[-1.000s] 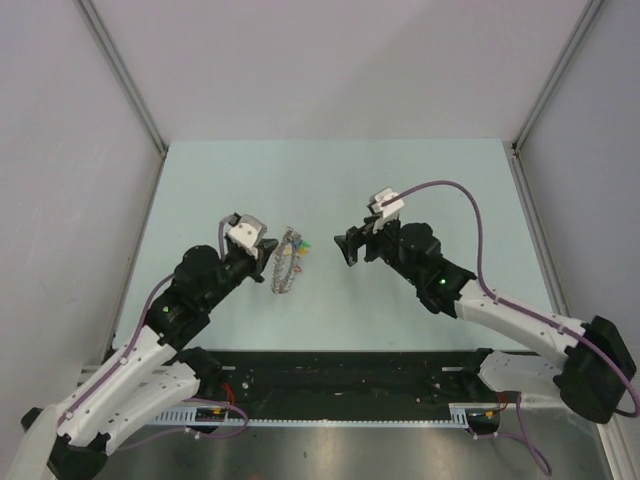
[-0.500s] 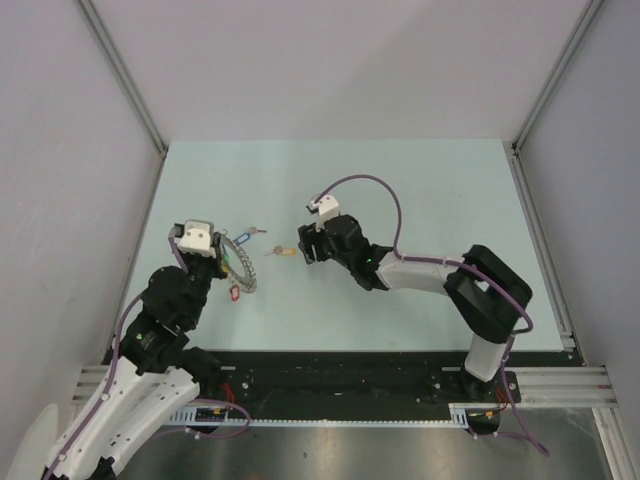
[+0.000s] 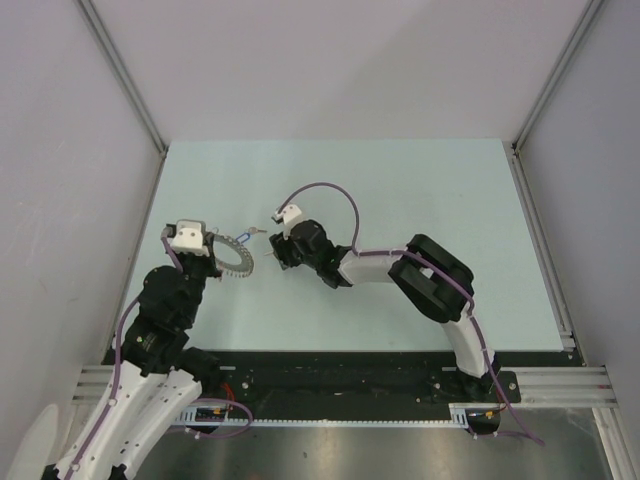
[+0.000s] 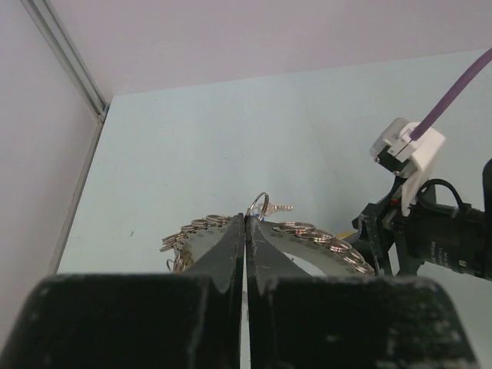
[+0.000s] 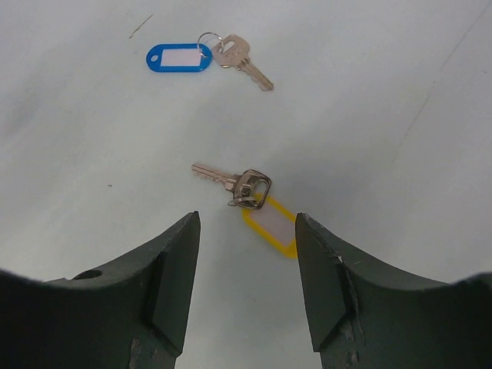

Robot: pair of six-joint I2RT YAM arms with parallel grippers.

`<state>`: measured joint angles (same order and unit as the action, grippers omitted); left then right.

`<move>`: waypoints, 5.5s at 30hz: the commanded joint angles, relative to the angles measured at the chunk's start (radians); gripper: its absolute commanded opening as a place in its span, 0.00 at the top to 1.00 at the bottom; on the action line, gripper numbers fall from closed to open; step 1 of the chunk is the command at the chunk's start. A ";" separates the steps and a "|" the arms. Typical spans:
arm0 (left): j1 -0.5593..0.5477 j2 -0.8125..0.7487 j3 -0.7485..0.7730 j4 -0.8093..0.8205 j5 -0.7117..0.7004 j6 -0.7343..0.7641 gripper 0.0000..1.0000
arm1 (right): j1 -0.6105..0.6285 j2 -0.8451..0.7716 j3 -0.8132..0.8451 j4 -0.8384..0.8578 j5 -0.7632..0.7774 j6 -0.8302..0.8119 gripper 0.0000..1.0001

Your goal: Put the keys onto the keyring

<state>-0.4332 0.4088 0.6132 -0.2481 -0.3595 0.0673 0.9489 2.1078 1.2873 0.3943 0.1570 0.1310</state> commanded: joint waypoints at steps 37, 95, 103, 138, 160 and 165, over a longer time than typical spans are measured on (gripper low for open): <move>0.022 -0.021 -0.003 0.086 0.094 -0.024 1.00 | -0.038 -0.190 -0.181 -0.520 -0.134 0.174 0.80; 0.027 -0.031 -0.012 0.093 0.076 -0.017 1.00 | -0.124 0.245 0.529 -0.632 -0.682 -0.774 0.66; 0.027 -0.028 -0.013 0.095 0.085 -0.017 1.00 | -0.125 0.264 0.537 -0.640 -0.653 -0.746 0.68; 0.028 -0.028 -0.010 0.095 0.125 -0.024 1.00 | -0.030 -0.388 -0.177 -0.779 -0.126 -0.005 0.60; 0.028 -0.034 -0.009 0.092 0.126 -0.020 1.00 | -0.105 -0.273 0.085 -1.041 -0.323 -0.476 0.60; 0.030 -0.034 -0.007 0.092 0.131 -0.020 1.00 | -0.090 -0.183 0.158 -1.089 -0.318 -0.516 0.61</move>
<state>-0.4137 0.3836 0.5945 -0.2413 -0.2497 0.0525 0.8494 1.8748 1.3685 -0.6346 -0.1310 -0.3119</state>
